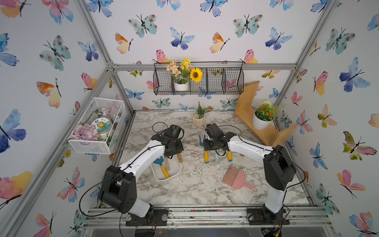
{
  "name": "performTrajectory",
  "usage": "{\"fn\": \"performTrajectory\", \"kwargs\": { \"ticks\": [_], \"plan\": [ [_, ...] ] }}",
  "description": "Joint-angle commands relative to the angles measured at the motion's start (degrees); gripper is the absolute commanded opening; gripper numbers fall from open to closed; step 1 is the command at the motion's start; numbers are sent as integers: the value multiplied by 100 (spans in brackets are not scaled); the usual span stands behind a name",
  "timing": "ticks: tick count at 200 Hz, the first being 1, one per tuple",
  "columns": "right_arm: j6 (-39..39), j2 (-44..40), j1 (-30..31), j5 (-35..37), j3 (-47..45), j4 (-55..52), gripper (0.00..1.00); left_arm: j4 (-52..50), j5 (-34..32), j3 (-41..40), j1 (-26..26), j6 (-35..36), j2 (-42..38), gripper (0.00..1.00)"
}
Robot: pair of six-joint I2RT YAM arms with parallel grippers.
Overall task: Take the hand rake out of the storage box
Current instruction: Pick up the rake from the storage box, then place the rake at the center of the board.
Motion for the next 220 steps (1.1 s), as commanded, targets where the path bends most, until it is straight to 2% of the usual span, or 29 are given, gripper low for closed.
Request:
{"fn": "performTrajectory", "kwargs": {
  "ticks": [1,29,88,145,220],
  "plan": [
    [-127,-335,-109,238,11,-205,51,-305,-161,556,-325,515,501,9],
    [-156,-558,-297,259,-163,-233,51,-431,52,1055,-460,744,1154,8],
    [-209,-996,-671,258,-499,-282,52,-502,44,1809,-675,1081,2264,8],
    [-214,-1116,-774,237,-655,-293,52,-364,194,1980,-684,961,2885,8],
    [-216,-1129,-791,206,-695,-267,52,-282,226,1989,-682,932,3156,7]
  ]
}}
